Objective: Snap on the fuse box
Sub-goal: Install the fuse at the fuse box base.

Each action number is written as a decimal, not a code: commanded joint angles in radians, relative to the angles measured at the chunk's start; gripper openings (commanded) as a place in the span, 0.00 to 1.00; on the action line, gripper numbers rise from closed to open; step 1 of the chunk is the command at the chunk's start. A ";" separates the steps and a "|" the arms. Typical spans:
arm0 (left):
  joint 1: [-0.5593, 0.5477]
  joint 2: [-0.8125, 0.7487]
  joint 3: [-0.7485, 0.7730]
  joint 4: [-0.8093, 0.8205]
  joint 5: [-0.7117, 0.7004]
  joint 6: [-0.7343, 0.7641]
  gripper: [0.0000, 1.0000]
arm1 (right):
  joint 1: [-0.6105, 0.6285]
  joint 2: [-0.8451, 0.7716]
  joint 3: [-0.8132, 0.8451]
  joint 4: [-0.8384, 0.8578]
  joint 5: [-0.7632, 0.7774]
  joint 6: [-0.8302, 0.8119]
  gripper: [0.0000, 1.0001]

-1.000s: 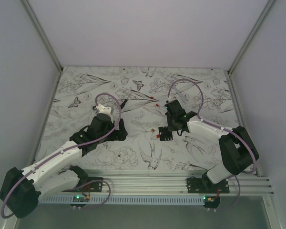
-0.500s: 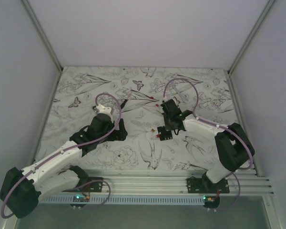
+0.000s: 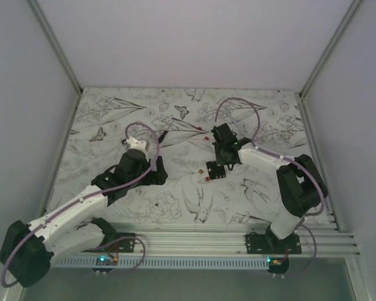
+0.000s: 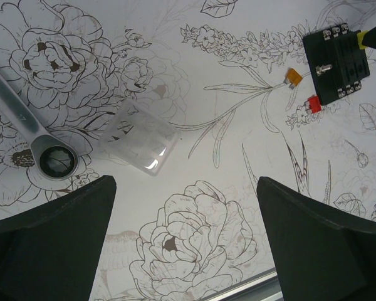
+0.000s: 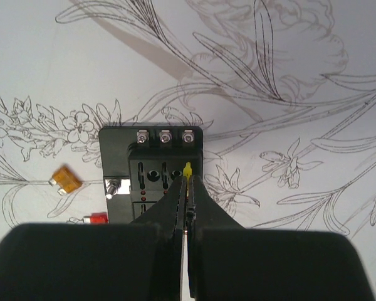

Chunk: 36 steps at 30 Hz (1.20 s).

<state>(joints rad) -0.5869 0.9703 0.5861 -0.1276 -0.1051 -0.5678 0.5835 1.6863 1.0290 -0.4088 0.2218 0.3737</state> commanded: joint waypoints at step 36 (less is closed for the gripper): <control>-0.100 0.273 0.163 0.059 0.062 0.127 0.90 | -0.022 -0.272 -0.100 -0.079 -0.060 -0.027 0.47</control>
<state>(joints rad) -0.6502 1.1557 0.6697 -0.1131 -0.0463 -0.5213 0.5659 1.5265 0.9363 -0.5350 0.1867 0.3546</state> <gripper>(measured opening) 0.925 0.400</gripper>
